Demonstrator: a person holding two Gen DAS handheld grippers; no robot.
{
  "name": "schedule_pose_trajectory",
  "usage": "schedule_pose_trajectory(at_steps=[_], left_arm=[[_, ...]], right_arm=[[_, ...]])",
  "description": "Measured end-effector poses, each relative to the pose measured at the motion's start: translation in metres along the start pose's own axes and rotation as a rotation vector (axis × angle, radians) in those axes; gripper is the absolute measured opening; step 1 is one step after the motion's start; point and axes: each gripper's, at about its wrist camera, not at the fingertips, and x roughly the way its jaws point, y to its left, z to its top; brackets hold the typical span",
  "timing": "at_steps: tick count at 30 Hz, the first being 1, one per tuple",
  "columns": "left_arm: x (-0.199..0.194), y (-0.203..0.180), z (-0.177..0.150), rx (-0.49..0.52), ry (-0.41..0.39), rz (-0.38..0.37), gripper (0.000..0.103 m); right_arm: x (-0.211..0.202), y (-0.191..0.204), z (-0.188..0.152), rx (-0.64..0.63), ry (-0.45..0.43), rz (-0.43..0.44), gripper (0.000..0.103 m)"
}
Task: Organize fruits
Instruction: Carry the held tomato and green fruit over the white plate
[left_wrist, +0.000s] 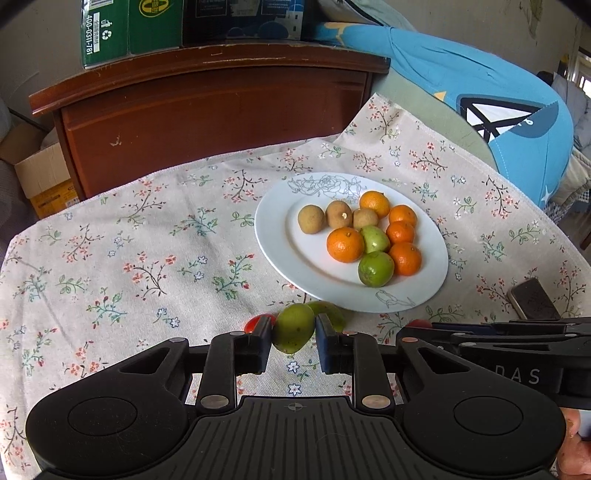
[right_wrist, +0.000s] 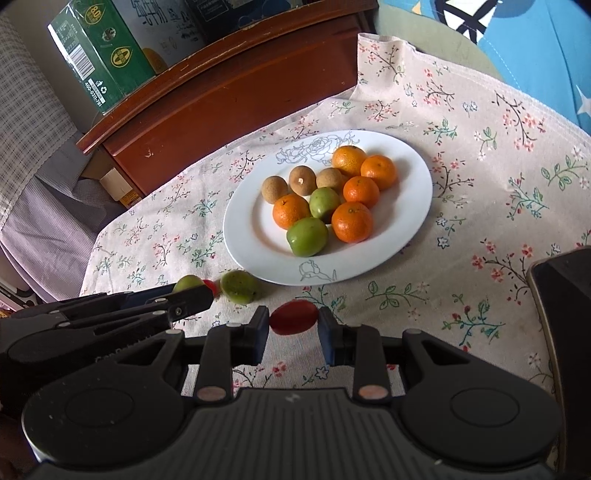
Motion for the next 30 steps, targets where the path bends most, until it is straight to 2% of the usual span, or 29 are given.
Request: schedule_pose_trajectory(at_steps=[13,20,30], left_arm=[[-0.007,0.011,0.029,-0.059,-0.088,-0.022,0.023],[0.002,0.01,0.037,-0.065,-0.094,-0.045,0.023],[0.021,0.009,0.044,-0.075,-0.082,-0.063,0.023]], right_arm=[[-0.012,0.001,0.03,-0.018,-0.098,0.043,0.029],[-0.009,0.005,0.049,-0.073,-0.14,0.056,0.029],[0.018,0.002,0.081,-0.131,-0.174,0.045,0.029]])
